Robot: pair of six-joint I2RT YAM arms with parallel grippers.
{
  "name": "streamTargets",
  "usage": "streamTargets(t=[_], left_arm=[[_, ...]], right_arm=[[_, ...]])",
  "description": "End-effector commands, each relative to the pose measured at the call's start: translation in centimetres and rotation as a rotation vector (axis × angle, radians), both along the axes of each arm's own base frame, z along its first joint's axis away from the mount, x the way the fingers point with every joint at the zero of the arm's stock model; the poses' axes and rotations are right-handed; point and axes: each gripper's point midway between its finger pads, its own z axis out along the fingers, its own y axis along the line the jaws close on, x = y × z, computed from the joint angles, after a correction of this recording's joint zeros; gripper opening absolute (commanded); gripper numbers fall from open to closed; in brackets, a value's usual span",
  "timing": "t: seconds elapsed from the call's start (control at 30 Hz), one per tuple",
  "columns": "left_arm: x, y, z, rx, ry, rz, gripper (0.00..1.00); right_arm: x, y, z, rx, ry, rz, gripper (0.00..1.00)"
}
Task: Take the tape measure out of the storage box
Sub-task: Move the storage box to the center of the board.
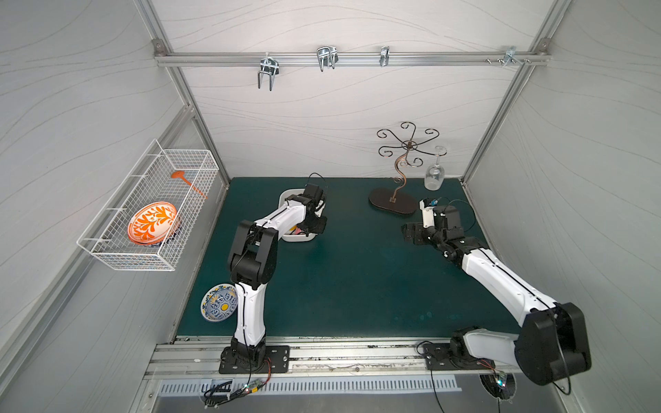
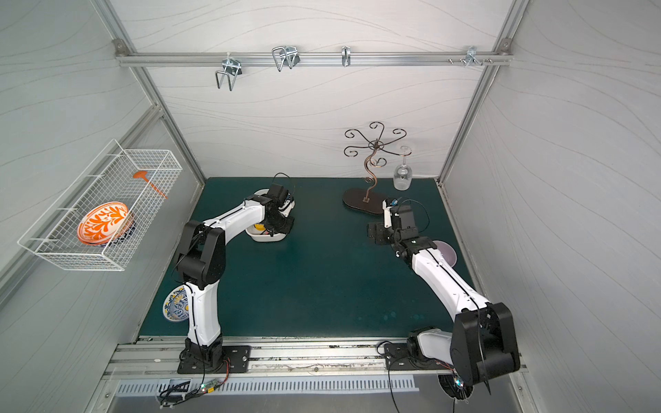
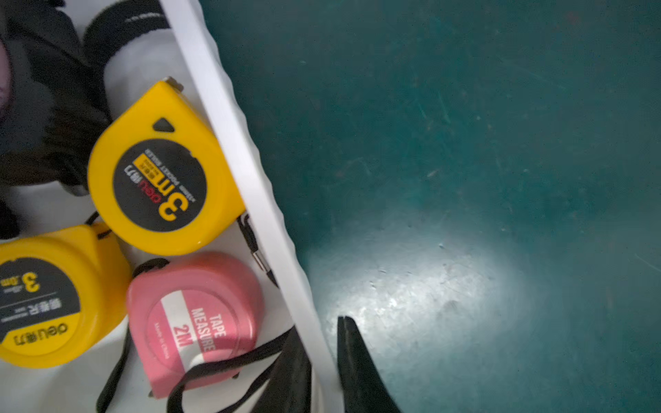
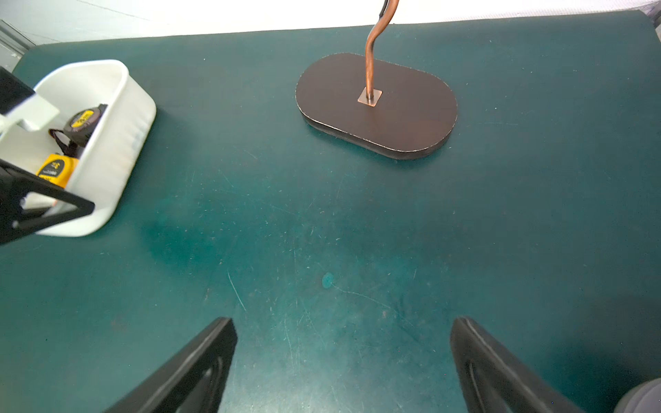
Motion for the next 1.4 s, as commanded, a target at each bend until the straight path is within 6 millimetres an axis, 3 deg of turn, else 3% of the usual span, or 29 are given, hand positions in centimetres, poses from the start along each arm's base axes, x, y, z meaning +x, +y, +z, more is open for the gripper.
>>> streamTargets(t=[0.0,0.17,0.47,0.73,0.8,0.9,0.97,1.17,1.37], left_arm=[[-2.4,-2.4,0.8,-0.026,0.019,-0.025,0.19],[-4.9,-5.3,-0.2,-0.049,0.050,-0.043,0.19],[-9.2,-11.4,-0.3,-0.018,0.060,-0.190,0.19],[-12.9,-14.3,-0.7,0.028,0.061,-0.260,0.19],[-12.8,-14.4,-0.4,0.030,0.049,-0.254,0.22],[-12.2,-14.3,0.7,0.041,0.007,-0.252,0.36],[-11.6,-14.2,1.9,0.047,-0.027,-0.249,0.48],[-10.5,-14.0,5.7,0.002,-0.106,-0.225,0.68],[-7.8,-11.0,9.3,-0.148,-0.155,-0.080,0.82]], right_arm=[[-0.6,-0.1,0.4,0.020,0.005,-0.003,0.99],[-0.9,-0.2,0.2,0.025,0.008,-0.006,0.99],[-1.3,-0.3,0.1,0.028,0.014,-0.011,0.99],[-1.5,-0.4,0.1,0.029,0.021,-0.015,0.99],[-1.5,-0.4,0.0,0.029,0.024,-0.016,0.99],[-1.5,-0.4,-0.2,0.033,0.033,-0.019,0.99],[-1.5,-0.3,-0.3,0.033,0.038,-0.018,0.99],[-1.5,-0.5,-0.6,0.036,0.052,-0.027,0.99],[-1.8,0.0,-1.2,0.063,0.089,-0.001,0.99]])
